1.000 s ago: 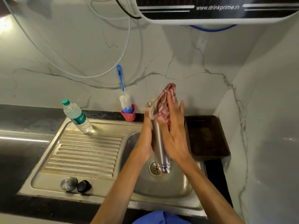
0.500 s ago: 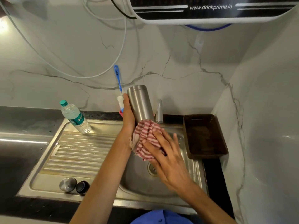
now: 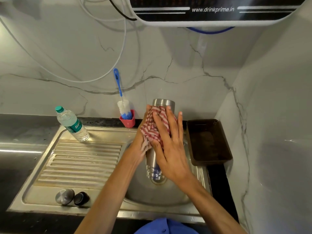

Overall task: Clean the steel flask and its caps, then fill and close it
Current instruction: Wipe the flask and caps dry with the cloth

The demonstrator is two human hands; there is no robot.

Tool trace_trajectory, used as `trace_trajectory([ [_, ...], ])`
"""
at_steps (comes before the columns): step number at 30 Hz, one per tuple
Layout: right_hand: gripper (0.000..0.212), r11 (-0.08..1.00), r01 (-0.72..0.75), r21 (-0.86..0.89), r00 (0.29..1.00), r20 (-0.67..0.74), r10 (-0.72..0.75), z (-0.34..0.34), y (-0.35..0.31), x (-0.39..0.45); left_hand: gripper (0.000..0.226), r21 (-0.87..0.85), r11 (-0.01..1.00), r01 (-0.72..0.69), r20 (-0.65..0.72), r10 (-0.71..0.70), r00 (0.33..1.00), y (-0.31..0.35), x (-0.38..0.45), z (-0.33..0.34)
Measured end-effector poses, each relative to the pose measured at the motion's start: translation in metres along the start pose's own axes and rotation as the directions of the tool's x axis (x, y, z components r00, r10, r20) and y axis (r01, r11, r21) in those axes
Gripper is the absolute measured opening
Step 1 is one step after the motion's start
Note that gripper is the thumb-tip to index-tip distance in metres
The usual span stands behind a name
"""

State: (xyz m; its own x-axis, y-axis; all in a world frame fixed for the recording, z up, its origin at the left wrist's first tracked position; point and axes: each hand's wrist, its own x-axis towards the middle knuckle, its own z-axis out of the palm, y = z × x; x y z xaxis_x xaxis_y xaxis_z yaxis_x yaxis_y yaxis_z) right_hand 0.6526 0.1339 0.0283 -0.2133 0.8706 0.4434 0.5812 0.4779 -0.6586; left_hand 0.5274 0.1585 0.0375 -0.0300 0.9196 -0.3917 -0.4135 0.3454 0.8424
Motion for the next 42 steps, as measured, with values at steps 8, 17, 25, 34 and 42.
trace_trajectory([
  [8,0.072,0.767,-0.411,0.492,0.912,0.216,0.35,-0.013,0.011,0.01,0.063,0.047,0.999,0.023,0.052,-0.025,0.998,0.004,-0.012,0.015],
  [17,0.022,0.44,-0.468,0.767,0.749,0.079,0.658,-0.012,0.007,-0.005,0.074,0.187,0.98,0.067,0.08,-0.083,0.993,0.003,-0.003,0.017],
  [25,0.042,-0.133,-0.283,0.95,0.608,0.284,0.741,-0.042,0.04,-0.005,0.085,-0.059,0.998,0.013,-0.071,-0.017,0.997,0.018,0.008,-0.022],
  [34,0.028,0.68,-0.252,0.688,0.911,-0.069,0.407,-0.003,-0.005,0.004,0.048,0.308,0.951,-0.014,0.024,0.007,1.0,-0.007,0.01,-0.001],
  [42,0.052,0.945,0.166,0.282,0.933,0.264,-0.243,0.011,0.014,-0.08,0.085,0.086,0.996,0.009,-0.059,-0.004,0.998,0.04,0.019,-0.013],
])
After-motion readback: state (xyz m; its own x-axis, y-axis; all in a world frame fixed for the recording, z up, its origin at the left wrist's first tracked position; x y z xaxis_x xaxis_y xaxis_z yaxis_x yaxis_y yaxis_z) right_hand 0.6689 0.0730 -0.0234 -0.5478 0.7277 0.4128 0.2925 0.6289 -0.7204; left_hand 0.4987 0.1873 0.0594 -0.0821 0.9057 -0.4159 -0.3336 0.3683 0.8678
